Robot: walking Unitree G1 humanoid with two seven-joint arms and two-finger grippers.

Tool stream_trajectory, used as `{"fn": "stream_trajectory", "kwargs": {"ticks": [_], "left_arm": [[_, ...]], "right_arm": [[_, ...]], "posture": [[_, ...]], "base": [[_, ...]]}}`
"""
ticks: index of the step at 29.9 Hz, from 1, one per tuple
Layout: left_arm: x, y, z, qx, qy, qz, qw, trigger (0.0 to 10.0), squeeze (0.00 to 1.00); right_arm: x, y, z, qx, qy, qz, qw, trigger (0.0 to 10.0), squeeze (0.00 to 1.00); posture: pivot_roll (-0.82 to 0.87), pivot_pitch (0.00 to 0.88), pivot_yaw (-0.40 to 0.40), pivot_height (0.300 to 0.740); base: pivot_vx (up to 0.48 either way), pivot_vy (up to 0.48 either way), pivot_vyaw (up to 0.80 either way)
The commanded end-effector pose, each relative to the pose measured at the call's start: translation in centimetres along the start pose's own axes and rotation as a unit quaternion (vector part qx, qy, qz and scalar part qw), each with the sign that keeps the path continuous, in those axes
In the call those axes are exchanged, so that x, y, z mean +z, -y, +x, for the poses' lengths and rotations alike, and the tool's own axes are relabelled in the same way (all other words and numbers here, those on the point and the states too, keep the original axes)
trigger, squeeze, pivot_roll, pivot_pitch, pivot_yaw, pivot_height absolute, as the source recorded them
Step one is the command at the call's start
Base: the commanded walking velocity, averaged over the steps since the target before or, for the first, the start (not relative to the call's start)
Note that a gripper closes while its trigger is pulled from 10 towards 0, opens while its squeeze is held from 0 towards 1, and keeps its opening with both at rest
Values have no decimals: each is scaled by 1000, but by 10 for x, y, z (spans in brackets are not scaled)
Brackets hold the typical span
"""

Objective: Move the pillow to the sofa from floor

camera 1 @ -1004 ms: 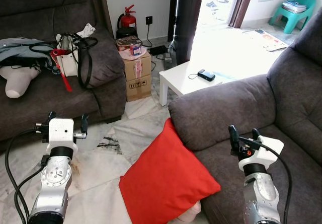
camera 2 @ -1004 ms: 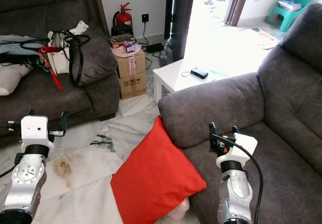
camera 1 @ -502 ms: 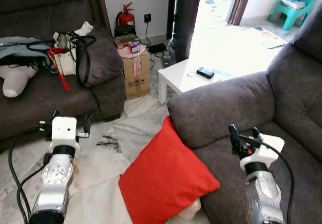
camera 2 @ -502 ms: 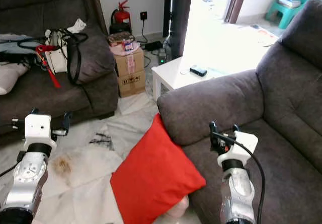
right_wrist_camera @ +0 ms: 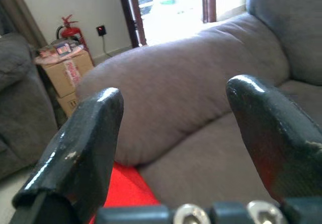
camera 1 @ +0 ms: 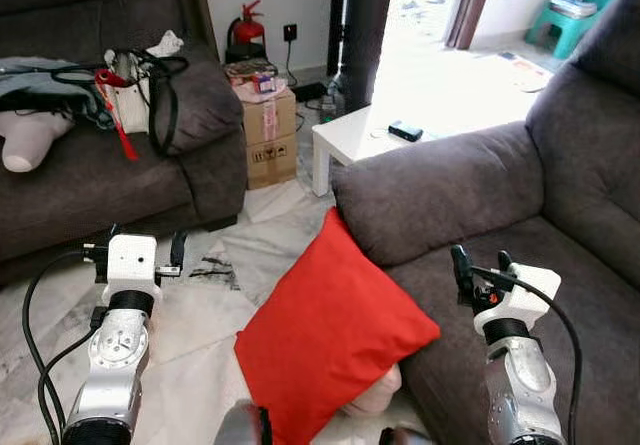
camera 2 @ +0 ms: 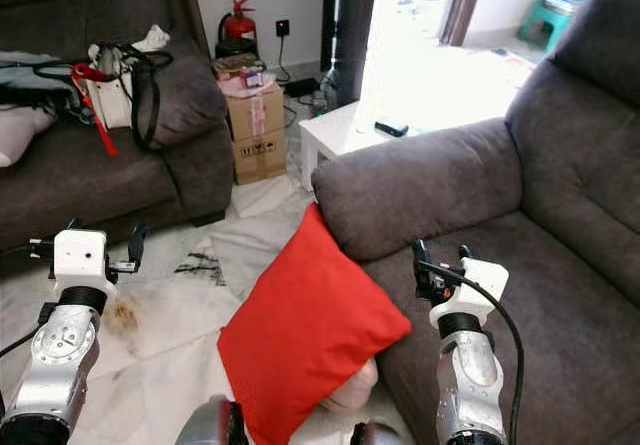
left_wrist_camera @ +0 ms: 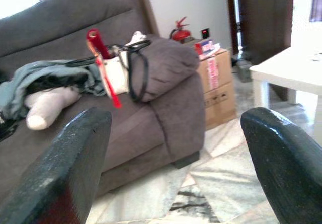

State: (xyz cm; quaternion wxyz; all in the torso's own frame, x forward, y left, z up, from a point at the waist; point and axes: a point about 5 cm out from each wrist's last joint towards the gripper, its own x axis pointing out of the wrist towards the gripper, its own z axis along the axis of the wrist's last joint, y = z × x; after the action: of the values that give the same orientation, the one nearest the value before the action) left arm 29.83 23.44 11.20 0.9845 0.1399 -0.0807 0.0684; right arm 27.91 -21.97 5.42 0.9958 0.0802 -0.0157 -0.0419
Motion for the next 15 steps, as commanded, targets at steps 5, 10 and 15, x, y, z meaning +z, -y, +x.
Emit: {"fn": "stream_trajectory", "kwargs": {"ticks": [5, 10, 15], "left_arm": [[-2, 4, -4, -8, -6, -5, 1000, 10000, 0], [-3, 4, -5, -8, -7, -5, 1000, 10000, 0], [-4, 4, -7, -9, -10, -6, 1000, 10000, 0]], "right_arm": [[5, 0, 4, 7, 3, -7, 1000, 10000, 0], [5, -2, 5, 12, 0, -7, 1000, 10000, 0], [4, -2, 4, 17, -4, -9, 1000, 10000, 0]], "posture": [[53, 67, -6, 637], [55, 66, -9, 637], [55, 67, -9, 637]], "base": [[0, 0, 0], [0, 0, 0], [0, 0, 0]]}}
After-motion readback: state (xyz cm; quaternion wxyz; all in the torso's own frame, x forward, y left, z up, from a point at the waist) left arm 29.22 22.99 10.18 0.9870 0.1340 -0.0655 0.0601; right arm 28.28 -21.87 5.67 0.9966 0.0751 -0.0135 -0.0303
